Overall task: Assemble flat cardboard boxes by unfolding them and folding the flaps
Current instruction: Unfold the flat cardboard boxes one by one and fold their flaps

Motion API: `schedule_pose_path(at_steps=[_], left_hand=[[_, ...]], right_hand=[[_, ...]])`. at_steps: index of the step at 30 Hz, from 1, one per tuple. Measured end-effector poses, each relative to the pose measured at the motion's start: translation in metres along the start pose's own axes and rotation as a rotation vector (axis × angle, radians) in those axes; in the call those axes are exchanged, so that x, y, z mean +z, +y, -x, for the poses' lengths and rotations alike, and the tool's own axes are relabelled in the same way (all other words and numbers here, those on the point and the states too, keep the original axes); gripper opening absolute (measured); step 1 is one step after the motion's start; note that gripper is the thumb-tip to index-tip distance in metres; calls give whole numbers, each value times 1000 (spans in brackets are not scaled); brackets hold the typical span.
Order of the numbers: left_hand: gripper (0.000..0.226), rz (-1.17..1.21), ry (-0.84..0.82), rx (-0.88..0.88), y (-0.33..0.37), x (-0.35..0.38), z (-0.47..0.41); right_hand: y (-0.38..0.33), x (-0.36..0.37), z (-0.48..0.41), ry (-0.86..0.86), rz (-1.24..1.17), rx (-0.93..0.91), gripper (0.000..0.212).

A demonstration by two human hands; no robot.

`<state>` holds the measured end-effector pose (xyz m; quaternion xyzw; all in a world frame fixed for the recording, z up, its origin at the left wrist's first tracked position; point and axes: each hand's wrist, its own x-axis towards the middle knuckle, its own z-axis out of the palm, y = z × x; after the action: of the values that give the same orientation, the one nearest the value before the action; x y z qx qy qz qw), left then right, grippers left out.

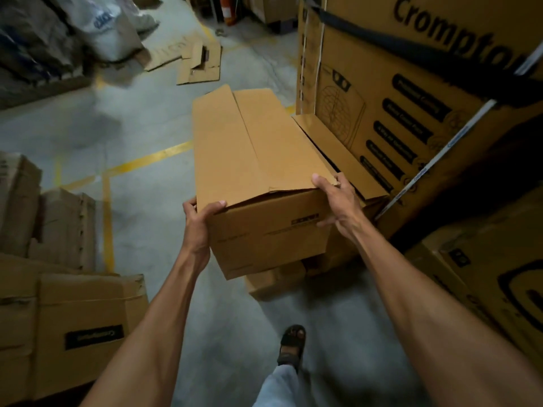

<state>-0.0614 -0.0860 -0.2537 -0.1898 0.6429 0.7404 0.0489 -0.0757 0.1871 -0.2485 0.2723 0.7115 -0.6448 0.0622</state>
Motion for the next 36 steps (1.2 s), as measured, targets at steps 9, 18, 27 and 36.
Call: schedule_pose_path(at_steps=[9,18,27,36], left_hand=[[65,13,-95,232,38,-1,179],[79,-36,-284,316,76,14,334],[75,-49,-494,300,66,42,394],[70,-96,-742,299,69,66,426]], right_hand=[[-1,-83,180,41,-9,-241,90],[4,-170,338,209,-109,-377,41],[29,-226,444,442,-194,-392,33],[56,-248,526,662,-300,-382,17]])
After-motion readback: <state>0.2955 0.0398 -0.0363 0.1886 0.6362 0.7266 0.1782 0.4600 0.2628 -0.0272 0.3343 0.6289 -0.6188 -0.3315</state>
